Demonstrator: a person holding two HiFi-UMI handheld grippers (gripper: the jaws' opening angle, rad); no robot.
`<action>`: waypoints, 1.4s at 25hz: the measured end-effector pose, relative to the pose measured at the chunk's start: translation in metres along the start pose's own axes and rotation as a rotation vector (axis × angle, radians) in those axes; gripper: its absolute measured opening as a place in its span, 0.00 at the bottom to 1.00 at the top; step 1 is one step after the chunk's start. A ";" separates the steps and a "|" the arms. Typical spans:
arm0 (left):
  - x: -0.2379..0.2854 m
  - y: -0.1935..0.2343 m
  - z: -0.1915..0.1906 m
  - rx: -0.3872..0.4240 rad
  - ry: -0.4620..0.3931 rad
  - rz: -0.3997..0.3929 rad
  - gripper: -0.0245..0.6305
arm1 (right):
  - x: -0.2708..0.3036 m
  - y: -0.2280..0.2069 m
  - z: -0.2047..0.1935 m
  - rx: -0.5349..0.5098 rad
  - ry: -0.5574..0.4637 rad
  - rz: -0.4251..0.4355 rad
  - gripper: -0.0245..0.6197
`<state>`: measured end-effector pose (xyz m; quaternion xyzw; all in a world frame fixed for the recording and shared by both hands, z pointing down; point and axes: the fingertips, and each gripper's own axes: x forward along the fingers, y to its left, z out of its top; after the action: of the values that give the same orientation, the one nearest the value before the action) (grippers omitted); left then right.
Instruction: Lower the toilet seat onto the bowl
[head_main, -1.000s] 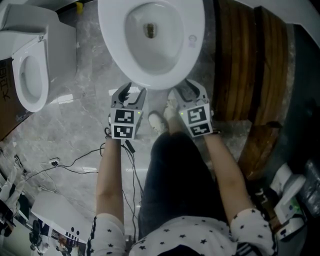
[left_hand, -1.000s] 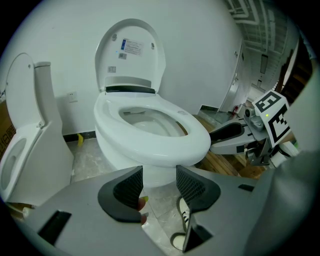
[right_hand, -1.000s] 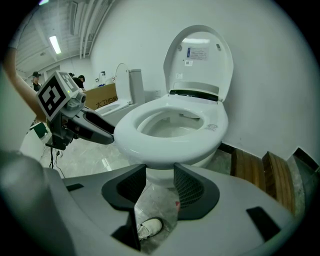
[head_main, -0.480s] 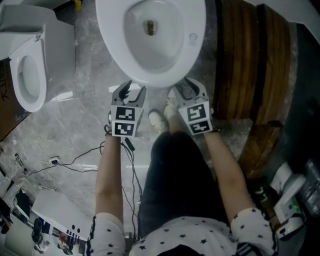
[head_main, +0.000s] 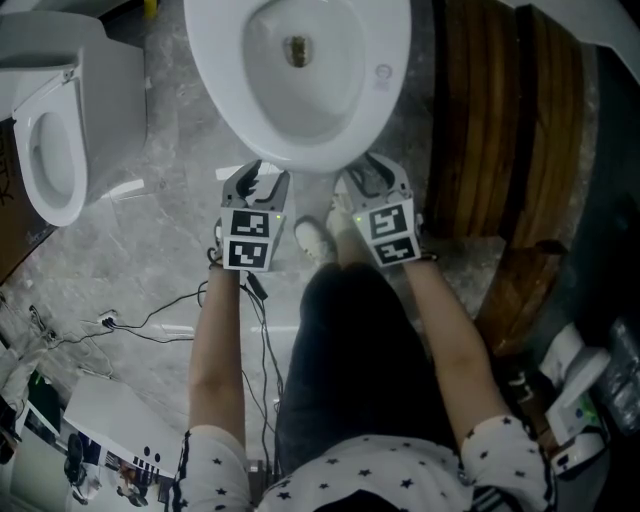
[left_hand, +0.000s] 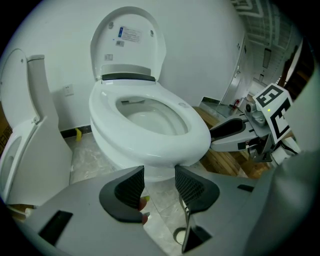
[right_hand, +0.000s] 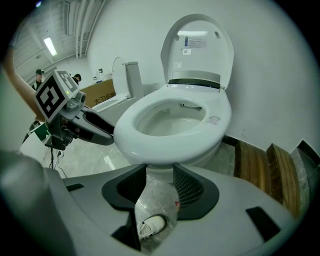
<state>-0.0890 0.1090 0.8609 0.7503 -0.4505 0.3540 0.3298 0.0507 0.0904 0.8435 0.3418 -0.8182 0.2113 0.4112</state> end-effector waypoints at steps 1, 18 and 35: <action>0.002 0.000 -0.001 0.001 0.004 -0.001 0.34 | 0.001 0.000 -0.001 0.002 0.003 0.000 0.31; 0.021 0.005 -0.010 0.004 0.056 -0.007 0.33 | 0.020 -0.004 -0.010 0.017 0.039 0.015 0.31; -0.005 0.010 0.006 -0.081 0.014 0.027 0.33 | -0.006 -0.018 0.003 0.158 -0.004 -0.018 0.31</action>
<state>-0.0989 0.1025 0.8551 0.7276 -0.4723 0.3454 0.3582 0.0644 0.0787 0.8381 0.3808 -0.7967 0.2710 0.3832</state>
